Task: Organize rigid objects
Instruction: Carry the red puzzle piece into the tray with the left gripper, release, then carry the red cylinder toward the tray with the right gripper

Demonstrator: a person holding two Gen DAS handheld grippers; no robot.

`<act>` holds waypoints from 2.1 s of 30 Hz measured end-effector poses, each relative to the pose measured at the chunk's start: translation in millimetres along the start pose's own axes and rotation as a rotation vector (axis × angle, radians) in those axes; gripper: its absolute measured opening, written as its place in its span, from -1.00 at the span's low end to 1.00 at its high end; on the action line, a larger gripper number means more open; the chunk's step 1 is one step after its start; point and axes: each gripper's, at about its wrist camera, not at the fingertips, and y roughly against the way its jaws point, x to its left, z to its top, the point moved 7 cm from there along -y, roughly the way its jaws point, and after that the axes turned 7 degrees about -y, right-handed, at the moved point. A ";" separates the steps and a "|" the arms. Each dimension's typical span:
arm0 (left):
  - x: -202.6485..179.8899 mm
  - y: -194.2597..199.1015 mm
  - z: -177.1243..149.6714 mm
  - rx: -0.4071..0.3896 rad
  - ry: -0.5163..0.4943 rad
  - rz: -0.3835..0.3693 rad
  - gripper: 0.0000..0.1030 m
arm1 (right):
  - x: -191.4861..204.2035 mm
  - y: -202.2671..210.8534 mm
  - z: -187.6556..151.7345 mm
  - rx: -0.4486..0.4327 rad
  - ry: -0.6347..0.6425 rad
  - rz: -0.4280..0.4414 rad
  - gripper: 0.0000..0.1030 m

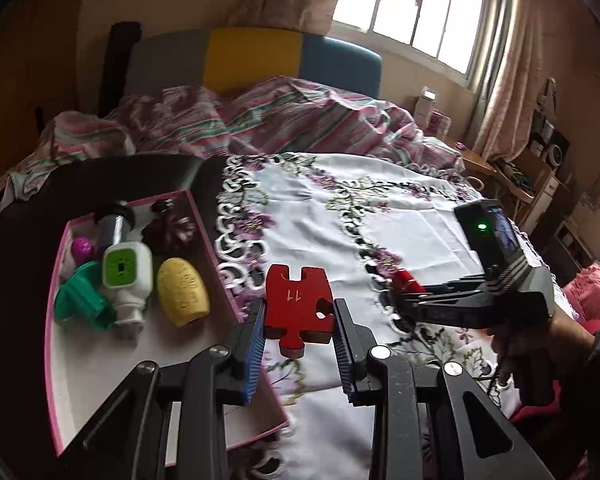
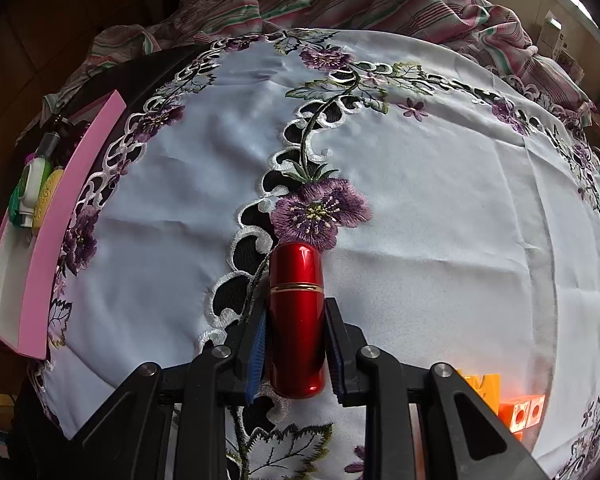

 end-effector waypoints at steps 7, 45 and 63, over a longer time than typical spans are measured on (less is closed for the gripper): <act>45.6 9.5 -17.4 0.021 0.079 0.055 -0.38 | 1.4 2.9 2.6 0.001 0.012 -0.010 -0.49; 169.5 -16.7 -73.5 0.198 0.181 0.229 -0.36 | 1.8 1.2 -0.5 -0.007 0.040 -0.034 -0.50; 163.5 29.6 -67.4 0.120 0.191 0.324 -0.28 | 3.1 -0.8 -2.0 -0.013 0.054 -0.051 -0.50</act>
